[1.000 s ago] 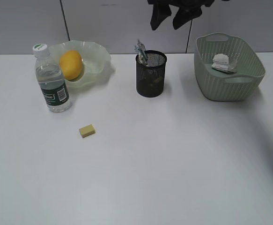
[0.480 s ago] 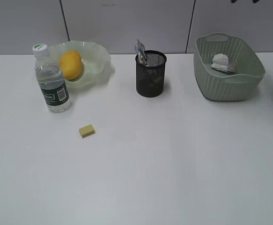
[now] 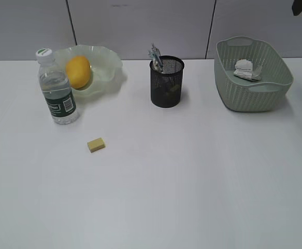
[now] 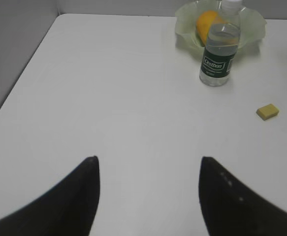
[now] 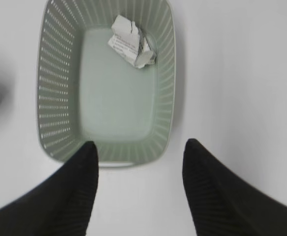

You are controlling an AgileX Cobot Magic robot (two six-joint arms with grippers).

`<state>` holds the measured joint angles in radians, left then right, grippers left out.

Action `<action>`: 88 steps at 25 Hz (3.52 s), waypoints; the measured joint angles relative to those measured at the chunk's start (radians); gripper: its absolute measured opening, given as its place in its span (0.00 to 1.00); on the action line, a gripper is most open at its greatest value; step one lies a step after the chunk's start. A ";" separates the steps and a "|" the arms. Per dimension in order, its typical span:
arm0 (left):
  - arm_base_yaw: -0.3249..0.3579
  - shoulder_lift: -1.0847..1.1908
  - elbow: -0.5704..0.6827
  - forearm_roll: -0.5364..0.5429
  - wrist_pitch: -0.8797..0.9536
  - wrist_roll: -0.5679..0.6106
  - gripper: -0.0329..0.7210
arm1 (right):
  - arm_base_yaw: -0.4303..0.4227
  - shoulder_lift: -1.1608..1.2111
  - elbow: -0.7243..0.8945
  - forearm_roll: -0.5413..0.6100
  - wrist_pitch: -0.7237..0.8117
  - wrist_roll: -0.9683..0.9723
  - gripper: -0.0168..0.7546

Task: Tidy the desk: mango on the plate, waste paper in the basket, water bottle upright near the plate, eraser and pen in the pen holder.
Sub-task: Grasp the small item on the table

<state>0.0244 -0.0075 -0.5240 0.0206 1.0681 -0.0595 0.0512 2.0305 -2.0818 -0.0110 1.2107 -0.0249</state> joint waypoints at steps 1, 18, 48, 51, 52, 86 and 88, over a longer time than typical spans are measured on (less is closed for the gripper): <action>0.000 0.000 0.000 0.000 0.000 0.000 0.68 | 0.000 -0.037 0.035 0.002 0.000 -0.002 0.59; 0.000 0.000 0.000 0.000 0.000 0.000 0.68 | 0.000 -0.851 0.948 0.011 -0.007 -0.006 0.59; 0.000 -0.001 0.000 0.000 0.000 0.000 0.68 | 0.004 -2.039 1.526 0.027 -0.110 -0.008 0.59; 0.000 -0.001 0.000 -0.001 0.000 0.000 0.68 | 0.005 -2.039 1.564 0.025 -0.136 -0.008 0.59; 0.000 -0.001 0.000 -0.001 0.000 0.000 0.68 | 0.005 -2.039 1.572 0.025 -0.146 -0.008 0.59; 0.000 -0.001 0.000 -0.008 0.000 0.000 0.68 | 0.005 -2.039 1.577 0.024 -0.165 0.002 0.77; 0.000 -0.001 0.000 -0.009 0.000 0.000 0.68 | 0.005 -2.039 1.577 0.024 -0.165 0.003 0.77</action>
<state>0.0244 -0.0083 -0.5240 0.0114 1.0678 -0.0595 0.0562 -0.0090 -0.5048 0.0130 1.0457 -0.0222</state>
